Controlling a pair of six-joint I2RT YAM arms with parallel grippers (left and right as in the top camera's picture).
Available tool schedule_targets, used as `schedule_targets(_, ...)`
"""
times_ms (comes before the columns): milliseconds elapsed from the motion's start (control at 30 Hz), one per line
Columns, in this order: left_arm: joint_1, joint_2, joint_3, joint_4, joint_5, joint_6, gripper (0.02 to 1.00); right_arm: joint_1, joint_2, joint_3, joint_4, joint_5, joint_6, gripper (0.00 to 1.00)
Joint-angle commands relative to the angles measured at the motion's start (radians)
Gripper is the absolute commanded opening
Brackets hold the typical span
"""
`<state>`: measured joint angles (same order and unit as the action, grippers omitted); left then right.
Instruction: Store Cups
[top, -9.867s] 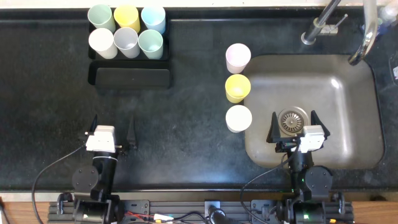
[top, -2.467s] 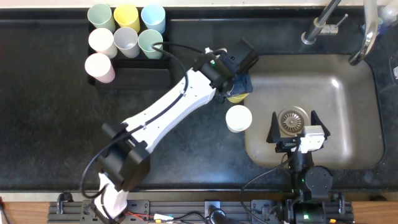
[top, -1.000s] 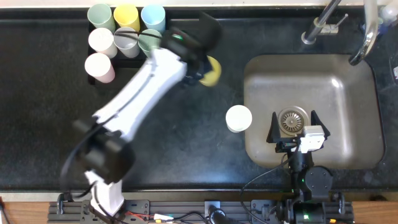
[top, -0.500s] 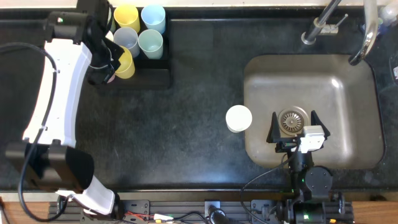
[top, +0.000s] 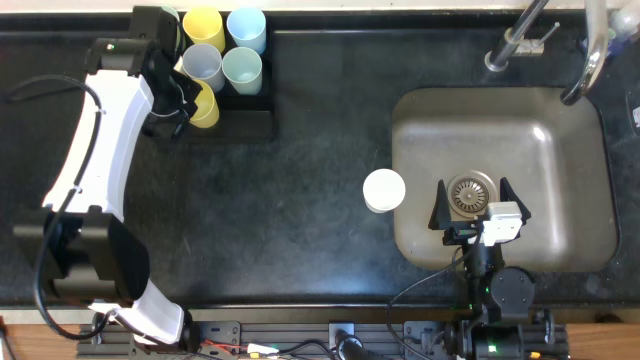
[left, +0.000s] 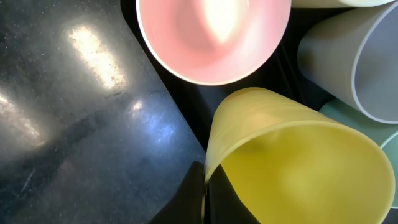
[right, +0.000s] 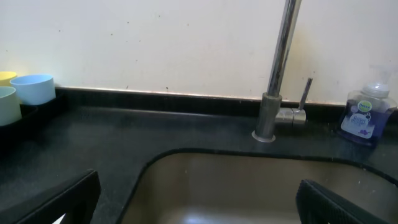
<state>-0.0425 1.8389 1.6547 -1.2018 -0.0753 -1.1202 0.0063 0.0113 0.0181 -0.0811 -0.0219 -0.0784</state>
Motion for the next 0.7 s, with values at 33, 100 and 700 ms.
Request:
schedule_targets(33,0.014,0.030,-0.008,0.016,-0.001,-0.011,0.038,-0.007,-0.007,-0.013,0.005,-0.004,0.008,0.993)
schedule_targets(100,0.014,0.037,-0.012,0.021,0.000,-0.011,0.038,-0.007,-0.007,-0.013,0.005,-0.004,0.008,0.998)
schedule_targets(700,0.014,0.148,-0.012,0.057,-0.005,-0.011,0.042,-0.007,-0.007,-0.013,0.005,-0.004,0.008,0.998)
